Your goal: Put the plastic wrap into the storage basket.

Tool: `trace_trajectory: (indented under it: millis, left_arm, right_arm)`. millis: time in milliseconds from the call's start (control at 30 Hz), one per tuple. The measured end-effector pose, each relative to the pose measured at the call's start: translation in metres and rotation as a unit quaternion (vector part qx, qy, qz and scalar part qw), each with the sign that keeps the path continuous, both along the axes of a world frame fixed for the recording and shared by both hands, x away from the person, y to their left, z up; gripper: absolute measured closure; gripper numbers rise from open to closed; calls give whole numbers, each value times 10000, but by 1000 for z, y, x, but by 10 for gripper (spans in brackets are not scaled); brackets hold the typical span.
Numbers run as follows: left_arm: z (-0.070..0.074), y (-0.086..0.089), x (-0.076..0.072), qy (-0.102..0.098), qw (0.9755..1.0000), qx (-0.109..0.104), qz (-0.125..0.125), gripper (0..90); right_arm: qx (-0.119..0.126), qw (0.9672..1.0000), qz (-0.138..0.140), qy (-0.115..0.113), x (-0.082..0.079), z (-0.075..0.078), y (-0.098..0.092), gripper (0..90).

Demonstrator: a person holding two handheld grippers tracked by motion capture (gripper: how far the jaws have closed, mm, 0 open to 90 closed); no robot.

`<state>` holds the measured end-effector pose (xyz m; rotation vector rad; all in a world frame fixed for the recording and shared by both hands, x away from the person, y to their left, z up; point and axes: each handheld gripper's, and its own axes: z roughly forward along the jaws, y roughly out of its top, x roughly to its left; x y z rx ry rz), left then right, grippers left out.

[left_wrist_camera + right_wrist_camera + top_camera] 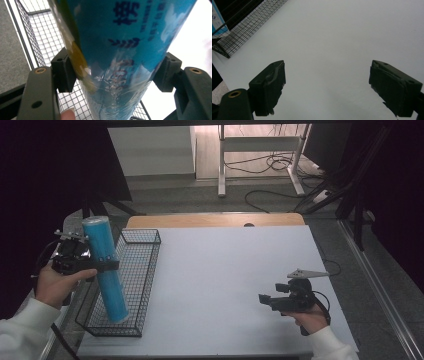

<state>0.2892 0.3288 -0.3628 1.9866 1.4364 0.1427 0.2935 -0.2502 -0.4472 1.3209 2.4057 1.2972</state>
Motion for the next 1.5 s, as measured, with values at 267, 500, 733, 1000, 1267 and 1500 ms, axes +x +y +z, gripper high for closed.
trace_trajectory:
  millis: [267,500,733,1000,1267,1500]
  left_arm:
    - [-19,-7,12,229,9996,125,-50,321]
    - [-30,-11,23,334,9994,125,-16,320]
    - [-42,-9,39,364,9988,-127,299,319]
    - [-59,-6,58,458,9965,-363,589,319]
    - [-77,-11,75,648,9931,-391,897,318]
    - [-91,-18,88,781,9915,-304,993,317]
  right_arm:
    - [-16,10000,22,16,-1,-1,0,142]
    - [-22,10000,15,32,0,-2,1,142]
    - [-31,10000,-14,53,0,-2,0,142]
    - [-69,9999,-12,81,2,-6,1,141]
    - [-85,9999,-56,124,3,-8,1,141]
    - [-93,9999,-66,127,3,-9,0,141]
